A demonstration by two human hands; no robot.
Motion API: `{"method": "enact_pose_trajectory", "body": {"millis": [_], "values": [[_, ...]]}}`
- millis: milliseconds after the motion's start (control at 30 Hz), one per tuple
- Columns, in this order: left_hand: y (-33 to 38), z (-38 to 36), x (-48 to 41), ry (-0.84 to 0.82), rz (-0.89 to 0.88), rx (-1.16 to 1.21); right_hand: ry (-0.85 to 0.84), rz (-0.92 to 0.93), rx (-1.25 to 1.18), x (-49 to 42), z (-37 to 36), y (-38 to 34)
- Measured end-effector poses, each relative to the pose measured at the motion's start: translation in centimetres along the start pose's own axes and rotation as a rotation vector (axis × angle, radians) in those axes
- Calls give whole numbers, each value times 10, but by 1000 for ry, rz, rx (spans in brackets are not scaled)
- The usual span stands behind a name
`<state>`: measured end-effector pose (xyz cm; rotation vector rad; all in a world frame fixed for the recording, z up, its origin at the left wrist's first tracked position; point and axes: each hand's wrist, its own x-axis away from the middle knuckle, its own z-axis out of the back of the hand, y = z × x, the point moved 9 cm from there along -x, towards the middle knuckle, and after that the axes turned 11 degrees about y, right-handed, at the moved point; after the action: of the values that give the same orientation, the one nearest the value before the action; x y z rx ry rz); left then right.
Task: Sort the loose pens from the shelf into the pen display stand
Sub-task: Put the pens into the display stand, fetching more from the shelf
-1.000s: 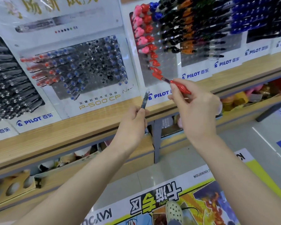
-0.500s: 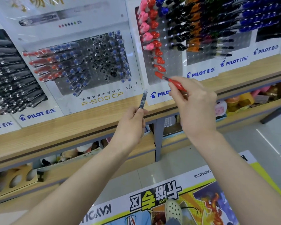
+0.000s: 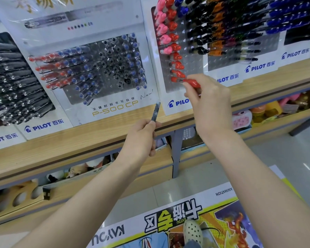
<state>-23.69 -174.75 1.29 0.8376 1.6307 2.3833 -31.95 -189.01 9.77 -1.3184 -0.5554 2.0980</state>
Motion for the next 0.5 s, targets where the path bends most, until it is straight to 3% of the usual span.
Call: {"method": "enact_pose_trajectory", "body": {"millis": [267,500], "values": [[-1,2,0,3,-12,36,-83,-85,58,2,-17,-4],[-4,9,-1,-5,-4,38,54,-34,-16,11,1,-12]]}}
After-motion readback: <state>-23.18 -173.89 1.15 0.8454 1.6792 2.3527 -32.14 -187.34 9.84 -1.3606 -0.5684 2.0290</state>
